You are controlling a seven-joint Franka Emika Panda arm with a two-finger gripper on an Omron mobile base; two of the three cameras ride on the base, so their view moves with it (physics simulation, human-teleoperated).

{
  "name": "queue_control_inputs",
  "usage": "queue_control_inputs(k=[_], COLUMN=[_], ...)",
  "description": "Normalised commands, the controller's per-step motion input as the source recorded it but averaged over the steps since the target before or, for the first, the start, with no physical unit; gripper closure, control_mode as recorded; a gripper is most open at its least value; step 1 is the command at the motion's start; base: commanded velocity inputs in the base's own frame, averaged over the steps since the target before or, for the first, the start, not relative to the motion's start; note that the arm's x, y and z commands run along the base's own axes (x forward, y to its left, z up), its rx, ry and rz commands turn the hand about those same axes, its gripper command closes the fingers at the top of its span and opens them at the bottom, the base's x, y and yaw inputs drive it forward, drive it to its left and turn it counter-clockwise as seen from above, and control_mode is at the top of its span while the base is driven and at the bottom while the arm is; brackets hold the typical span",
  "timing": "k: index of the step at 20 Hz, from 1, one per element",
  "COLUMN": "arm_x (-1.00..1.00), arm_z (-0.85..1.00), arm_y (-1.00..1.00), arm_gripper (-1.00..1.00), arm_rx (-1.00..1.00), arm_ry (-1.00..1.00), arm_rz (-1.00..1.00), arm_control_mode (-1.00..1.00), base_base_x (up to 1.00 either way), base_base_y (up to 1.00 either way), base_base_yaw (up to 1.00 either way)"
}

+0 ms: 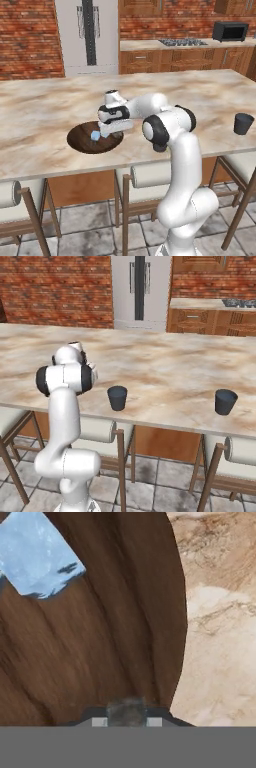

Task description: There are four ice cubes in the ice bowl. Place two ice cubes in each glass of water.

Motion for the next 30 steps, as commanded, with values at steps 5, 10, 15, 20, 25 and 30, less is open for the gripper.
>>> queue_control_inputs(k=[5,10,15,20,25,30], arm_x=[-0.16,-0.11,-0.29,-0.35,-0.02,0.0], arm_z=[0.5,0.33,0.18,0.0,0.0,-0.01], arm_y=[-0.54,-0.83,-0.86,-0.65,-0.43,-0.33], arm_gripper=[1.0,1.0,1.0,1.0,1.0,1.0], arm_rx=[0.03,0.02,0.05,0.03,0.0,0.0], arm_ry=[0.0,0.0,0.0,-0.02,-0.01,0.0], arm_rz=[-0.01,0.0,0.0,-0.01,-0.03,-0.04], arm_control_mode=[-1.0,-1.0,-1.0,-1.0,-1.0,-1.0], base_base_x=[0.0,0.0,0.0,0.0,0.0,0.0], base_base_y=[0.0,0.0,0.0,0.0,0.0,0.0], base_base_yaw=[0.0,0.0,0.0,0.0,0.0,0.0])
